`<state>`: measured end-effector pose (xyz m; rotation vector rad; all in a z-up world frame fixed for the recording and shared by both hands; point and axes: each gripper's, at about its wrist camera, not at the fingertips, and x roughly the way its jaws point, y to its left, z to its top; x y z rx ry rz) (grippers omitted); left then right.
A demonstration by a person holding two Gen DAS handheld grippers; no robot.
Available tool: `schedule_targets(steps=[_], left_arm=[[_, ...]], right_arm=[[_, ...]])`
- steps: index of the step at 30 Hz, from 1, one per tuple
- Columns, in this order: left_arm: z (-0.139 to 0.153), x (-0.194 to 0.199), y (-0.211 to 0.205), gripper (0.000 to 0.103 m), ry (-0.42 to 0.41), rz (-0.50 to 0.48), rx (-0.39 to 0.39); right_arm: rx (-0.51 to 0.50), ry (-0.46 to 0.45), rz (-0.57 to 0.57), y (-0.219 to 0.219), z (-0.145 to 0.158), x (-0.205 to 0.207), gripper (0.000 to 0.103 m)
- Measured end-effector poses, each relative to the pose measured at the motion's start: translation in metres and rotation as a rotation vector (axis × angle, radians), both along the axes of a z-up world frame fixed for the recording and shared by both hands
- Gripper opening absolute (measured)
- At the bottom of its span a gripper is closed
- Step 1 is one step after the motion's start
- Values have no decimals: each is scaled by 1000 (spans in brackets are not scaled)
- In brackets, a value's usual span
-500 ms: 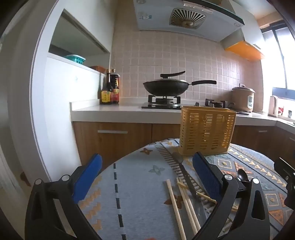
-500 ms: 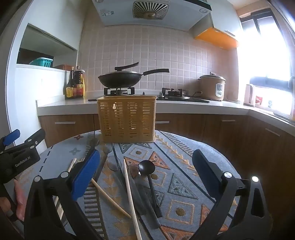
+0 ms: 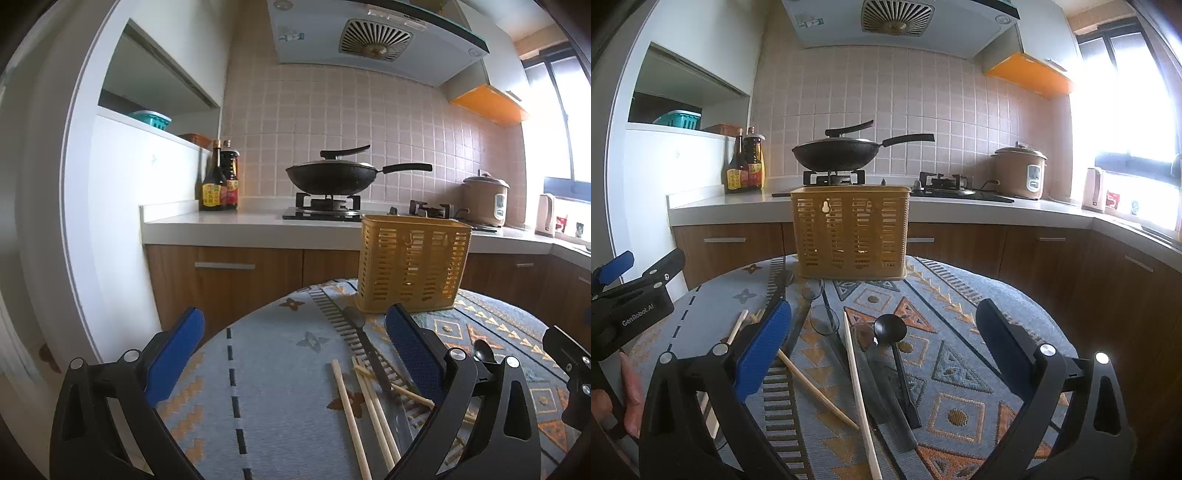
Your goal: Organize utensils
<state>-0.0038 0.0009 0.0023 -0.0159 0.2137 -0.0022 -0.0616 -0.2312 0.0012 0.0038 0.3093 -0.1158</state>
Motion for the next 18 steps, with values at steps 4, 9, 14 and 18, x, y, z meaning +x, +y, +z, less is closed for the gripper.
schedule_targets(steps=[4,9,14,18], left_arm=[[1,0,-2,96,3,-6,4],[-1,2,-2,96,4,-9,1],[-1,-1,-2,96,-3,-11,1],[-1,-1,-3,95,-4,-11,0]], right_arm=[[10,2,1,-1,1,-1,95],[11,8,3,-1,1,1,95],[6,10,21,2,1,2,95],[5,8,18,3,0,2,95]])
